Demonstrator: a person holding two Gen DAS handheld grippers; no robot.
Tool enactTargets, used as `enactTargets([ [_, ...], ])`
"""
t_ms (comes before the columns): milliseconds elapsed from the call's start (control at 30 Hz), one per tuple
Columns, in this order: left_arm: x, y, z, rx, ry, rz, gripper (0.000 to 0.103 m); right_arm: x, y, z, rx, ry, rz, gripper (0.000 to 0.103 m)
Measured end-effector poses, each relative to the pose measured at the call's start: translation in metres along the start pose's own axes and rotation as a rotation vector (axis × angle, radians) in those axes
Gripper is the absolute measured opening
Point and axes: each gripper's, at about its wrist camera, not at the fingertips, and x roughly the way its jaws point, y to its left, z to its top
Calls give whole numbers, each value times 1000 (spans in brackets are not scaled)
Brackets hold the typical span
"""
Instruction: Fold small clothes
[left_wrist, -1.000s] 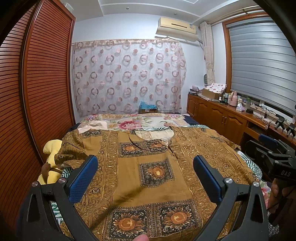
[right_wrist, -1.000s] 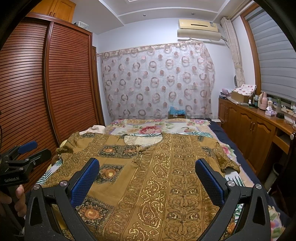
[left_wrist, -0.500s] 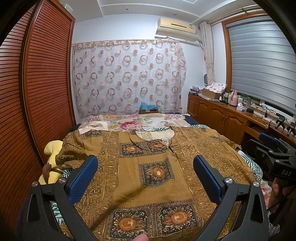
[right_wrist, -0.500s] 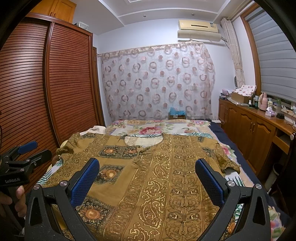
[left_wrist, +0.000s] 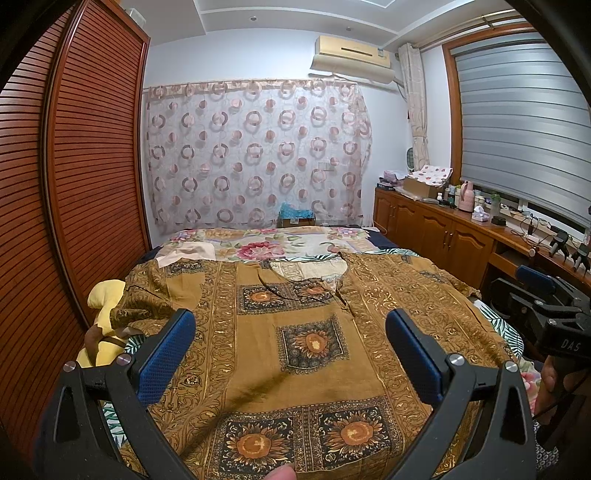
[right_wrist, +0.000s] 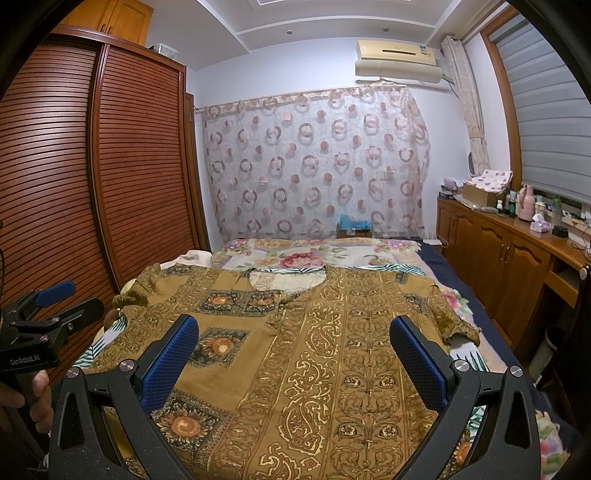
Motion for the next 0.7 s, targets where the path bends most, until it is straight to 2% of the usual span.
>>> enactTargets([
  [500,0,0,0,1,-1,0,103,2,-1,-2,-1,-3,2,103],
  [700,-10,3,10,-2,21,0,103,10,-2,-3,-8,9,12,103],
])
